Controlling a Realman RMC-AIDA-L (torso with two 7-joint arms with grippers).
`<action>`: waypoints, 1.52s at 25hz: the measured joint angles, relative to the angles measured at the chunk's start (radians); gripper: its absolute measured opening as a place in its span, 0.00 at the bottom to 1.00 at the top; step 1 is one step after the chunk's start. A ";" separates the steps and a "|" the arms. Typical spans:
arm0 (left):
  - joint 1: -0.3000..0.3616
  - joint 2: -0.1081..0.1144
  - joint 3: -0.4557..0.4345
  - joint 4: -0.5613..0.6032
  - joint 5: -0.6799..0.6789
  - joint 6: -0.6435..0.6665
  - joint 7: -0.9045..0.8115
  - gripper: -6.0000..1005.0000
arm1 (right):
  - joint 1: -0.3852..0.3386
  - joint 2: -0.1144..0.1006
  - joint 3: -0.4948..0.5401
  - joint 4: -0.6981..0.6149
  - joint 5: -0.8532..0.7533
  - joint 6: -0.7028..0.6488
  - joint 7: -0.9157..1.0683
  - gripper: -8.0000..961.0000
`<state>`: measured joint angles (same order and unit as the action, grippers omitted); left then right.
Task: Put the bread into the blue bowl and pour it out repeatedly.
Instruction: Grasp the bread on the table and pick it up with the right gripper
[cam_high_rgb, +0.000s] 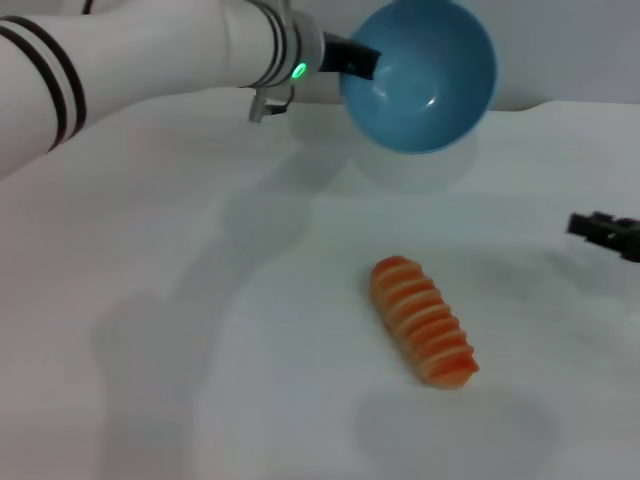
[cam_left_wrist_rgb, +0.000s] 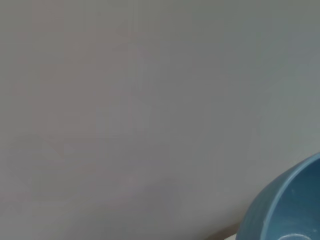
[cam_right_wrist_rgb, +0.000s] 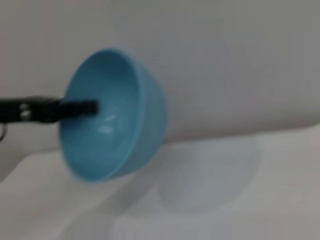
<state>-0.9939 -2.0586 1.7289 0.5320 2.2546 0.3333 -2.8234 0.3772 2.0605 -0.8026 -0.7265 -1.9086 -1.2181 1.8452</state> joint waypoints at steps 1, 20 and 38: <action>0.006 0.000 -0.009 0.000 0.007 0.006 0.000 0.01 | 0.017 0.000 -0.008 -0.004 -0.026 -0.022 0.035 0.47; 0.049 -0.009 -0.006 0.004 0.007 -0.001 0.001 0.01 | 0.245 0.009 -0.148 0.234 -0.135 0.026 0.179 0.56; 0.061 -0.009 -0.006 0.002 0.002 -0.018 0.001 0.00 | 0.353 0.012 -0.243 0.397 -0.143 0.154 0.226 0.60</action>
<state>-0.9329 -2.0677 1.7227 0.5343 2.2563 0.3157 -2.8225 0.7297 2.0726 -1.0454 -0.3297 -2.0518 -1.0644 2.0710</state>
